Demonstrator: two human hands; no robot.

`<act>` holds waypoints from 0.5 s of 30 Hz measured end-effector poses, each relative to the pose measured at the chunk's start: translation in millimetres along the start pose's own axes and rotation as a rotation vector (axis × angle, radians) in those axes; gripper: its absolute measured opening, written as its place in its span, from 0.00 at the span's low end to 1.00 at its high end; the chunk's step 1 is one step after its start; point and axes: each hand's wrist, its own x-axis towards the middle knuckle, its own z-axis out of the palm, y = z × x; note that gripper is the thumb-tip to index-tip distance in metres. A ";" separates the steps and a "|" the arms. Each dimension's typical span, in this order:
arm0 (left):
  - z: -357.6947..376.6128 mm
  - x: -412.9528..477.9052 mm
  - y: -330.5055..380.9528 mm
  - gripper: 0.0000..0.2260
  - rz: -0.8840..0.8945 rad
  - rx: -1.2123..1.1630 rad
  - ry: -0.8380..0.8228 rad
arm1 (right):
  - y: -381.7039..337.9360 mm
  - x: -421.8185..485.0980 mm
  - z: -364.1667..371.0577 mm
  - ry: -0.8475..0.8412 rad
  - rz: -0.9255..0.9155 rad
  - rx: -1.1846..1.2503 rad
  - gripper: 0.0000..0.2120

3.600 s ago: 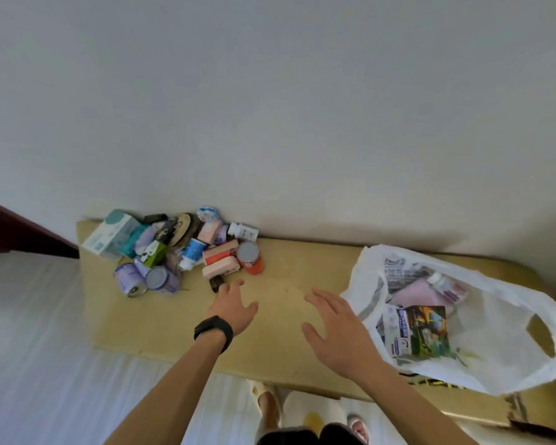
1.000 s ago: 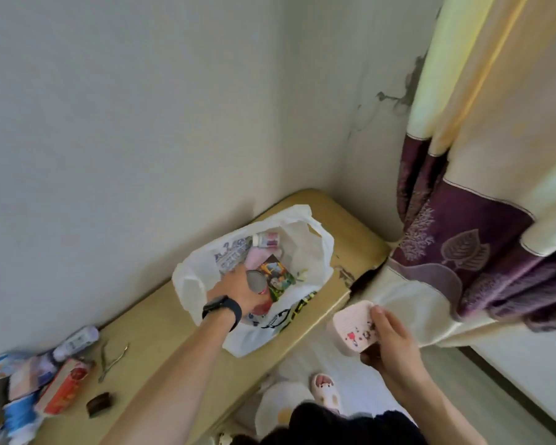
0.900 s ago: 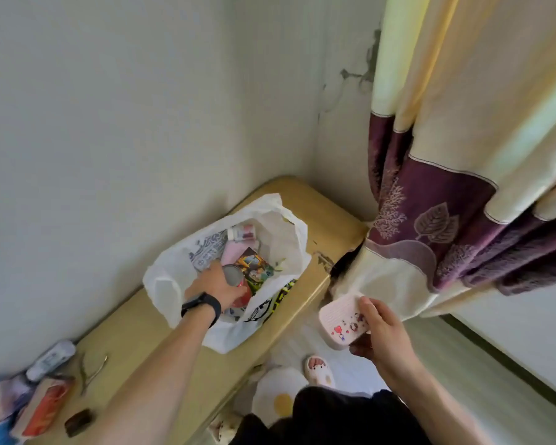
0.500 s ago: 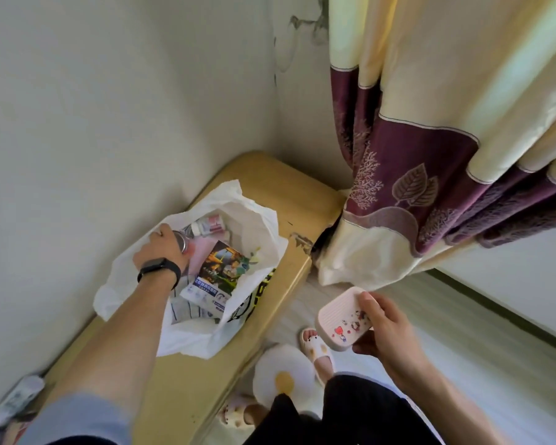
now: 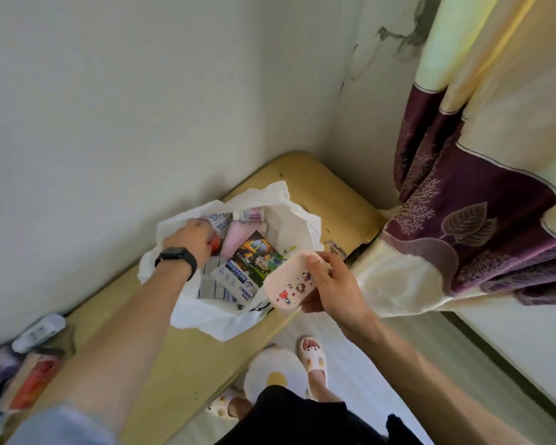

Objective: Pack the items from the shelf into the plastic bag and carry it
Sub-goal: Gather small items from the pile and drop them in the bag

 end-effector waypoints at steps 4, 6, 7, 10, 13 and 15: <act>-16.8 -68.8 -6.8 0.20 0.061 0.076 0.233 | -9.2 34.0 34.8 -0.041 -0.030 -0.119 0.12; -10.8 -103.5 -16.2 0.22 -0.088 -0.006 0.211 | -13.3 55.2 55.7 -0.064 -0.019 -0.171 0.11; -6.1 -117.4 -21.3 0.21 -0.179 -0.095 0.153 | -15.2 65.1 66.2 -0.074 0.003 -0.199 0.11; 8.5 -143.4 -33.0 0.20 -0.284 -0.318 0.036 | -8.0 101.9 88.2 -0.044 0.004 -0.383 0.15; 20.4 -160.9 -40.8 0.21 -0.265 -0.442 0.067 | -1.7 111.6 102.1 -0.011 -0.064 -0.614 0.18; 26.3 -168.1 -48.1 0.21 -0.258 -0.511 0.105 | -6.5 92.5 112.7 -0.009 -0.137 -0.625 0.13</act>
